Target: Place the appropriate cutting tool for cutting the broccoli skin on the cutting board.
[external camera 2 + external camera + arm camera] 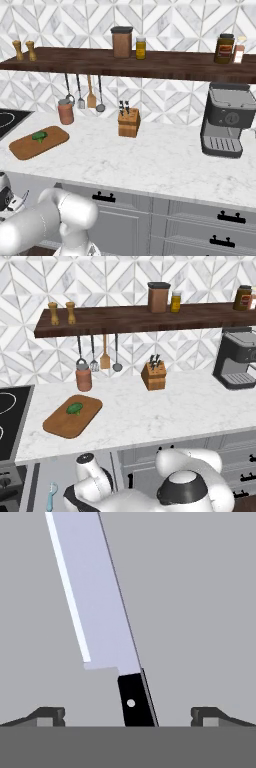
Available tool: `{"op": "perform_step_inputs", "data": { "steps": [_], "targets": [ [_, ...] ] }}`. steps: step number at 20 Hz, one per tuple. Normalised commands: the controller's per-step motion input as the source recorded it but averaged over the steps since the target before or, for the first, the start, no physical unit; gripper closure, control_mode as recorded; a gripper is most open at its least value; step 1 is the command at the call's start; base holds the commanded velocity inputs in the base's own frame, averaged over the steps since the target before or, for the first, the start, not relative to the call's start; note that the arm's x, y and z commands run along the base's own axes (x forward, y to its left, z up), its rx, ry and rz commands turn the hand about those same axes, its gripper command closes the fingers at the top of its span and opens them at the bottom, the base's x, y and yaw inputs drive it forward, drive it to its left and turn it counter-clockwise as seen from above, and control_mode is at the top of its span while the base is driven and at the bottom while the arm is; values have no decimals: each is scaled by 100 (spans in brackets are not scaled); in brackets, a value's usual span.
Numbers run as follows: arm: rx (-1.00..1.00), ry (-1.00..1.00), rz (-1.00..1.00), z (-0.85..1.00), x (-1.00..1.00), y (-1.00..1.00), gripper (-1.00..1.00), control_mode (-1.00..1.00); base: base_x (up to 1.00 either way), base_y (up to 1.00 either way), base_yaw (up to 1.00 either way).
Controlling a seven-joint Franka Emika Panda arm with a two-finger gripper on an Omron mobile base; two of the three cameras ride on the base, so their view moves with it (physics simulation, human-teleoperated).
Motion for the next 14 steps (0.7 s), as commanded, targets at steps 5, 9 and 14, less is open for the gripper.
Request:
{"op": "perform_step_inputs", "data": {
  "steps": [5, 9, 14],
  "targets": [
    [0, 0, 0, -44, 0, 0, 100, -100, 0, 0, 0],
    [0, 0, 0, -41, 0, 2, 100, -100, 0, 0, 0],
    [1, -1, 2, -15, -4, 6, 100, -100, 0, 0, 0]
  ]
}}
